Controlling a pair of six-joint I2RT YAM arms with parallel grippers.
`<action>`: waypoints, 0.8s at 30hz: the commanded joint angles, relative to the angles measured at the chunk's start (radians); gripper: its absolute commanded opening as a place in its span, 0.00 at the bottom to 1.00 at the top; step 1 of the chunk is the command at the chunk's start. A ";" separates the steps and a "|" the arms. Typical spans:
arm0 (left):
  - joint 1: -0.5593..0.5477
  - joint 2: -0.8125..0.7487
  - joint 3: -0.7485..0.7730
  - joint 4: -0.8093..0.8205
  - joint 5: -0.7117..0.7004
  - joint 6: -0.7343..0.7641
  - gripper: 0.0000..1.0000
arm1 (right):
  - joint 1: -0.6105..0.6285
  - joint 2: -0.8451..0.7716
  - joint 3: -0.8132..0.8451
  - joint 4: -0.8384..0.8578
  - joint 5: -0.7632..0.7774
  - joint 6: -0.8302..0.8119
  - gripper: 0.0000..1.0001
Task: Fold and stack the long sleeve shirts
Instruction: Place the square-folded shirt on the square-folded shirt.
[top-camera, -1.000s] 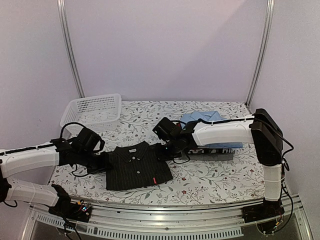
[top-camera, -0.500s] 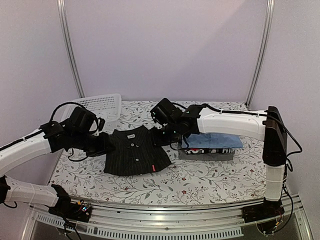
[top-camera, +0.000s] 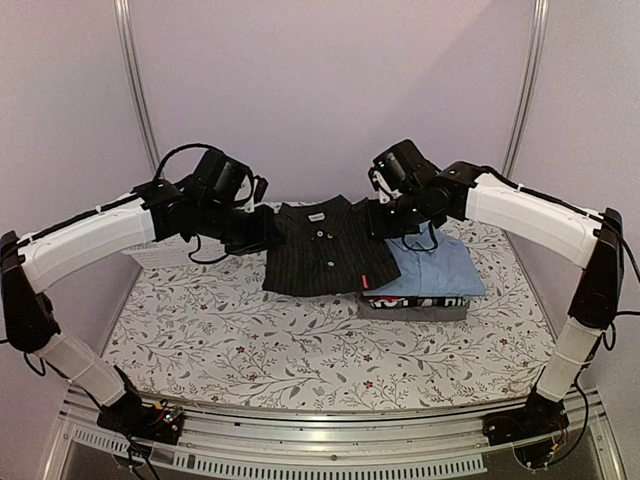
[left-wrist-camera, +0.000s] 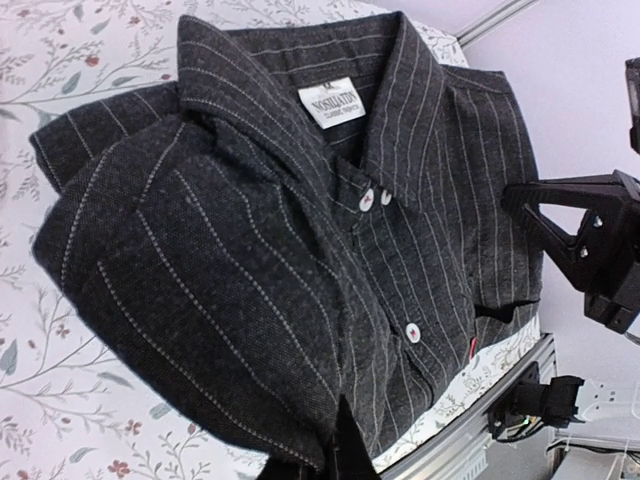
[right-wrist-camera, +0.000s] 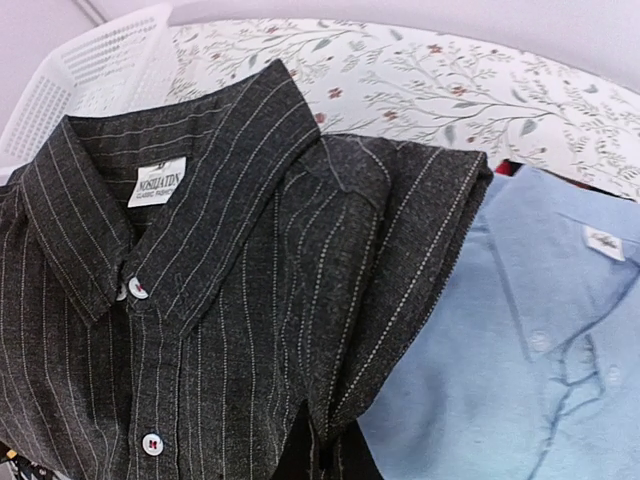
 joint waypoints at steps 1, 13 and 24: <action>-0.039 0.139 0.156 0.072 0.008 0.039 0.00 | -0.114 -0.123 -0.070 -0.025 0.049 -0.054 0.00; -0.096 0.574 0.602 0.112 0.079 0.033 0.00 | -0.367 -0.264 -0.219 -0.056 0.104 -0.131 0.00; -0.140 0.768 0.769 0.121 0.134 -0.007 0.00 | -0.531 -0.330 -0.346 -0.033 0.063 -0.186 0.00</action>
